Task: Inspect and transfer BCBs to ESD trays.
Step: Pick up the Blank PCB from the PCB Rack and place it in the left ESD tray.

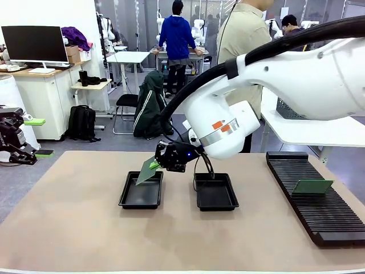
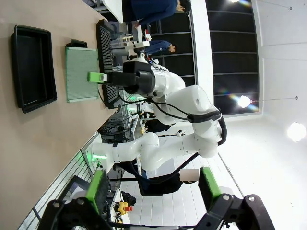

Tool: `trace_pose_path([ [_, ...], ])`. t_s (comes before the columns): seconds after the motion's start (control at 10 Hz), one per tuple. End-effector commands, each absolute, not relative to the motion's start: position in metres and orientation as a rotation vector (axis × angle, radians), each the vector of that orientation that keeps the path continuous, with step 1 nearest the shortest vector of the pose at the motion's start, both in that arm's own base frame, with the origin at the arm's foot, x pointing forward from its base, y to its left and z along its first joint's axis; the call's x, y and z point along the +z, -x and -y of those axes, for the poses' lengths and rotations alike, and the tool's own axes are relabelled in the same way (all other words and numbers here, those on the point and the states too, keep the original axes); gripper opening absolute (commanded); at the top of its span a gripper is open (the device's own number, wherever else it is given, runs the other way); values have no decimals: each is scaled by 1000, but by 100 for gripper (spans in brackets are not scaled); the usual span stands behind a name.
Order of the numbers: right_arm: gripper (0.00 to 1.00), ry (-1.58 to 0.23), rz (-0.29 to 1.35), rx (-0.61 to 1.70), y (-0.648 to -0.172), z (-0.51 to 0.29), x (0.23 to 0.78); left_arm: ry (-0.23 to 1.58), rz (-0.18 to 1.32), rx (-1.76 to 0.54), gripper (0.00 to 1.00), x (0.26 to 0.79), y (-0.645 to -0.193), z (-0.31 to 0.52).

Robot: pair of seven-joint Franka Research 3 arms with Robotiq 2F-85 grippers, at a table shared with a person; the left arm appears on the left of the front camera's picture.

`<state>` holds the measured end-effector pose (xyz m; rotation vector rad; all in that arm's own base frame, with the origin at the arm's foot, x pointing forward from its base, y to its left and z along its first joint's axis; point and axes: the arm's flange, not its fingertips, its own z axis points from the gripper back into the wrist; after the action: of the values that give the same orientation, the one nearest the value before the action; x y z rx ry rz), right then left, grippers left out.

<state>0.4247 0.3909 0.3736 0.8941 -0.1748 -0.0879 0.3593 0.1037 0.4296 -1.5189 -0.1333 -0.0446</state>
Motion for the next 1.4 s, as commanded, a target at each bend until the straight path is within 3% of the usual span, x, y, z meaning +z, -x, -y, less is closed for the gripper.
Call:
trace_pose_path([
  [0.0, 2, -873, 178, -75, -438, -409, 368, 1518, 140, -42, 100, 430, -359, -104],
  [1.3, 2, -798, 136, -88, -479, -446, 322, 1518, 140, -42, 100, 430, -359, -104],
])
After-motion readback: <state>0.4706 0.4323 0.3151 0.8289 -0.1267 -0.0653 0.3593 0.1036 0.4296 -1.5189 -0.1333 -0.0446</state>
